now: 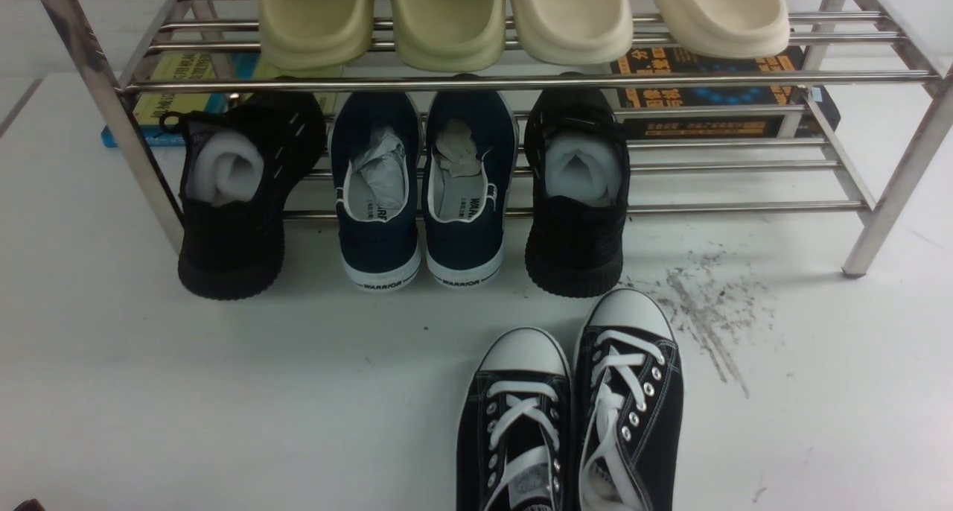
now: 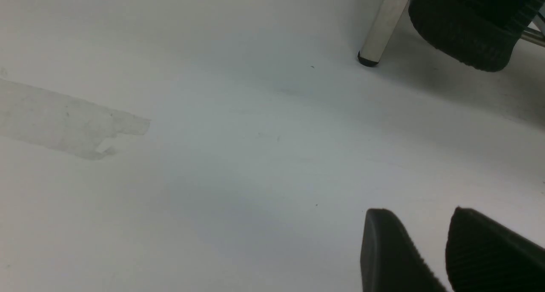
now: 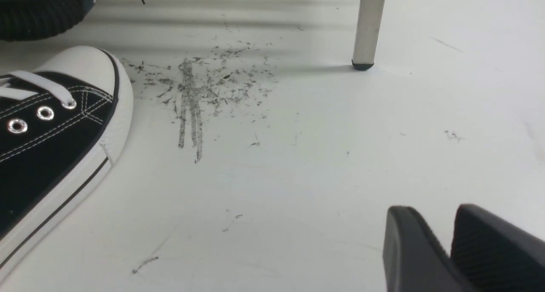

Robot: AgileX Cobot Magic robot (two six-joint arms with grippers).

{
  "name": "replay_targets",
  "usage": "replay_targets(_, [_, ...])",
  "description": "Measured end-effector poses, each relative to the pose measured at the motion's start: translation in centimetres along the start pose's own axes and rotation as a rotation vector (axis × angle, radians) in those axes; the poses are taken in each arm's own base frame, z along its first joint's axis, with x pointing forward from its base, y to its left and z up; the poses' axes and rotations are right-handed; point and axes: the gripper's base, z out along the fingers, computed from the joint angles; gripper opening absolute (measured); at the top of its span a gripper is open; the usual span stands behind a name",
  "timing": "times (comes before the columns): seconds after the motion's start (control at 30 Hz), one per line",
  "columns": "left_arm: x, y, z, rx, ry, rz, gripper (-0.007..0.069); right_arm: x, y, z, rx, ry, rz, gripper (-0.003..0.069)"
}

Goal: Take the shoes off the shelf with your hand on the white table.

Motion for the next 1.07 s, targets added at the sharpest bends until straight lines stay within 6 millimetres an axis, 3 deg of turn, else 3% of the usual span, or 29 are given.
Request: replay_targets(1.07, [0.00, 0.00, 0.00, 0.000, 0.000, 0.000, 0.0242, 0.00, 0.00, 0.00, 0.000, 0.000, -0.001, 0.0226])
